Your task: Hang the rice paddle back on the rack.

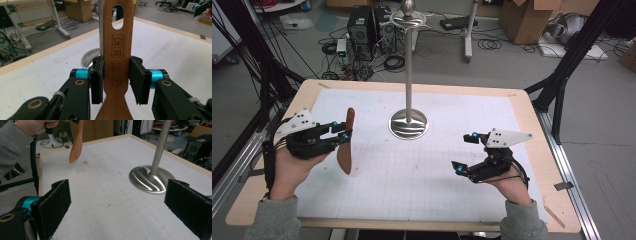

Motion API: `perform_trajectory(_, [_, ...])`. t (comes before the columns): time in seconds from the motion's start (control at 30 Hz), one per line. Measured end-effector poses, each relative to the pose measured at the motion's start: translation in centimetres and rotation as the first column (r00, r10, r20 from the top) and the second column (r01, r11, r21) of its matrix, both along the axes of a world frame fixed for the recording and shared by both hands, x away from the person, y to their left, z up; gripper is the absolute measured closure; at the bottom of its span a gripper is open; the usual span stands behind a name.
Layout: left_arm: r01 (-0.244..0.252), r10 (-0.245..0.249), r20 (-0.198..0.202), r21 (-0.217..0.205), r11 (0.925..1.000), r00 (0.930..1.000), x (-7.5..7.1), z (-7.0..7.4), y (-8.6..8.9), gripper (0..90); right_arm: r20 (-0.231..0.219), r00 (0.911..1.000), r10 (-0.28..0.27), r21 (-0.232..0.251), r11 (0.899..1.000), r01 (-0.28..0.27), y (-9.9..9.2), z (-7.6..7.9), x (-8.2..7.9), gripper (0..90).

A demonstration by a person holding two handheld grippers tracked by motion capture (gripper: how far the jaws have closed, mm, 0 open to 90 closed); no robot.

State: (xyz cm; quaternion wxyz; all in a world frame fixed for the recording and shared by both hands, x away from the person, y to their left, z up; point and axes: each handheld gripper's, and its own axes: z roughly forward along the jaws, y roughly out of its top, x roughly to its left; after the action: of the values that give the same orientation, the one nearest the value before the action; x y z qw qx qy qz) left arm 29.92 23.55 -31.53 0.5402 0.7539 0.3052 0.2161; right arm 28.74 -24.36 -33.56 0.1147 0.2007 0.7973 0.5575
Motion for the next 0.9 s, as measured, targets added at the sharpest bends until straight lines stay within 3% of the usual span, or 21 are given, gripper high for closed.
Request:
perform_trajectory(0.17, [0.005,-0.005,0.020,-0.004,1.0000,0.9998,0.7,1.0,0.1,65.2,0.010,0.9999,0.008,0.010,1.000,-0.008,-0.2,0.2,-0.2,5.5])
perform_trajectory(0.27, [0.001,0.001,0.038,-0.034,0.9994,0.9993,1.3,1.3,0.4,65.2,0.008,0.9999,0.008,0.013,1.000,-0.009,-0.3,0.3,-0.4,5.5])
perform_trajectory(0.5, [-0.012,0.013,0.030,-0.044,0.9990,0.9995,2.6,1.8,0.7,65.2,0.012,0.9999,0.006,0.027,1.000,-0.006,-0.8,0.4,-0.3,5.5])
perform_trajectory(0.9, [0.000,0.001,0.027,-0.050,0.9987,0.9996,4.3,3.8,0.7,65.2,0.013,0.9998,-0.014,0.035,0.999,0.013,-1.4,0.3,0.0,5.6])
